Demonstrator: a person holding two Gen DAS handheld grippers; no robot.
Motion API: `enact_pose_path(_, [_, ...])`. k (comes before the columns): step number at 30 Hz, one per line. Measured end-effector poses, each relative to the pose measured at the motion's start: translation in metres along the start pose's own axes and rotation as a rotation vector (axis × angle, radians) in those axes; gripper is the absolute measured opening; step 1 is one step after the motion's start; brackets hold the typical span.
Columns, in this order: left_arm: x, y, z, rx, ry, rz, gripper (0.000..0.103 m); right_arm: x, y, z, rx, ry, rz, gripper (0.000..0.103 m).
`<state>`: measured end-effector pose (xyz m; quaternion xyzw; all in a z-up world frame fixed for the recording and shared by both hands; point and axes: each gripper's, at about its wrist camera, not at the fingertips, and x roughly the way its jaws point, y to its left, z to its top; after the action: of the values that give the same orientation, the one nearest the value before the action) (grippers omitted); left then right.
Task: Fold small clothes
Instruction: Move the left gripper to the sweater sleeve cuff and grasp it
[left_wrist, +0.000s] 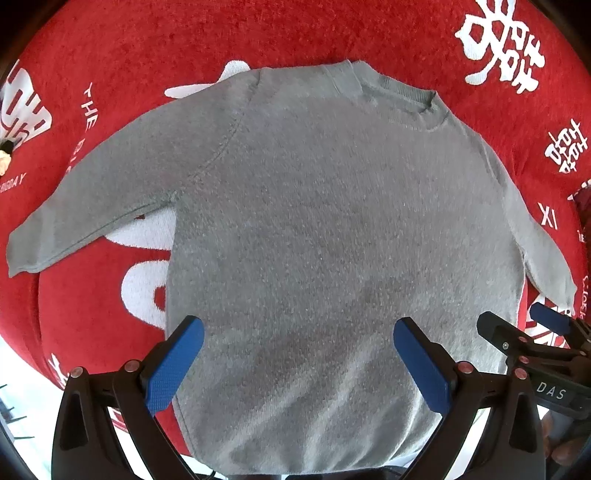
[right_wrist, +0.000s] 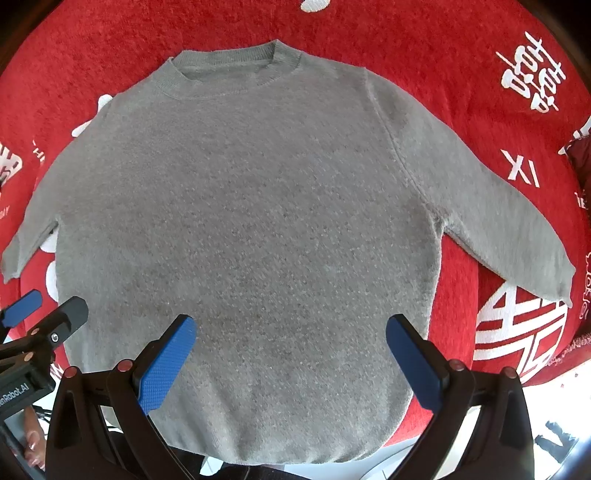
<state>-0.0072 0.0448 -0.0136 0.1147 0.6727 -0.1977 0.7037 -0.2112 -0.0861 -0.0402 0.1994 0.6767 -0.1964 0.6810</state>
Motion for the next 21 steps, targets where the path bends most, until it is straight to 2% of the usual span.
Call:
enact_pose_path(2, [0.001,0.001,0.000,-0.006,-0.004,-0.019,0.103,0.000,0.001,-0.001,0.001,0.002,0.000,0.103])
enact_pose_path(5, [0.001,0.010,0.002,-0.044,-0.012,-0.097,0.103,-0.001,0.004,0.002,-0.003,0.000,-0.003,0.103])
enact_pose_path(7, [0.001,0.027,0.006,-0.122,-0.020,-0.166,0.103,-0.002,0.009,0.004,-0.011,-0.005,-0.002,0.103])
enact_pose_path(9, [0.001,0.045,0.009,-0.190,-0.036,-0.198,0.103,-0.002,0.017,0.006,-0.024,-0.010,0.002,0.103])
enact_pose_path(11, [-0.001,0.068,0.012,-0.241,-0.066,-0.199,0.103,-0.003,0.026,0.007,-0.036,-0.014,0.002,0.103])
enact_pose_path(17, [-0.003,0.135,0.016,-0.344,-0.123,-0.143,0.103,-0.002,0.064,0.016,-0.092,-0.021,0.030,0.103])
enact_pose_path(21, [-0.003,0.198,0.009,-0.447,-0.181,-0.112,0.103,-0.001,0.095,0.015,-0.161,-0.027,0.041,0.103])
